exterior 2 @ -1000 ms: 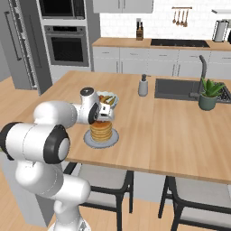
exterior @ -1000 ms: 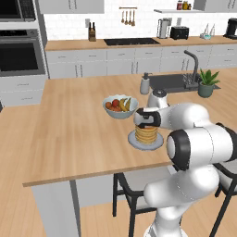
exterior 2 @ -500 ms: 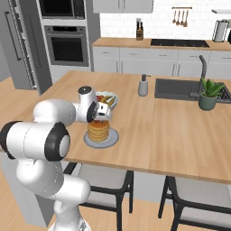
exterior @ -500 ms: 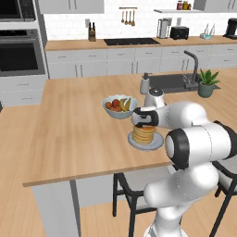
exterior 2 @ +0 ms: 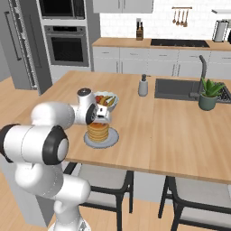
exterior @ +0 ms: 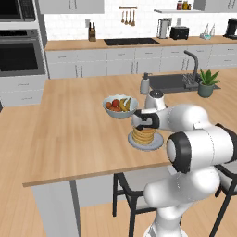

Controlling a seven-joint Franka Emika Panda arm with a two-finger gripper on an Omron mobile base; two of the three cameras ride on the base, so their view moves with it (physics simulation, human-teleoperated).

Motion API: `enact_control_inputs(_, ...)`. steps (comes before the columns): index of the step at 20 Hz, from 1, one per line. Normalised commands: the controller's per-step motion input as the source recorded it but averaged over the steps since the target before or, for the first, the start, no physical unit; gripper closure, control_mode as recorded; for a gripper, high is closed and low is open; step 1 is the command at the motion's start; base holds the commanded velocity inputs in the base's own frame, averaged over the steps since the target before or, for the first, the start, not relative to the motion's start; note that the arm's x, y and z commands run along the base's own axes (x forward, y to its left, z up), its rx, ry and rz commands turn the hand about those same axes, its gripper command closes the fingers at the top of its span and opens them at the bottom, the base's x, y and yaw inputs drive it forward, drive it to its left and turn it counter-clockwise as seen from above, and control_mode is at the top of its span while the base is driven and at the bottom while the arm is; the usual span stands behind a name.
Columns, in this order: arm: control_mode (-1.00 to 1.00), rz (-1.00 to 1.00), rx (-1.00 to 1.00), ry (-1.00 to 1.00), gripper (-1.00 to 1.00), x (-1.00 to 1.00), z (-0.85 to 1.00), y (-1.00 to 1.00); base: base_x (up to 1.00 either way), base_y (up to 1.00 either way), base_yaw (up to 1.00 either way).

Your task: Take the strawberry from the fridge and place it on top of the pancake, located on the dining counter.

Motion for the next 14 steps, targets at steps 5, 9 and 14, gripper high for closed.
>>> enact_control_inputs(5, -1.00, 0.00, 0.00, -0.05, -1.00, -0.17, 0.14, 0.07, 0.00, 0.00, 0.00)
enact_control_inputs(9, -1.00, 0.00, 0.00, -0.14, -1.00, -0.28, 0.35, 0.02, 0.00, 0.00, 0.00)
enact_control_inputs(14, -1.00, 0.00, 0.00, -0.13, -1.00, -0.43, 0.45, 0.00, 0.00, 0.00, 0.00)
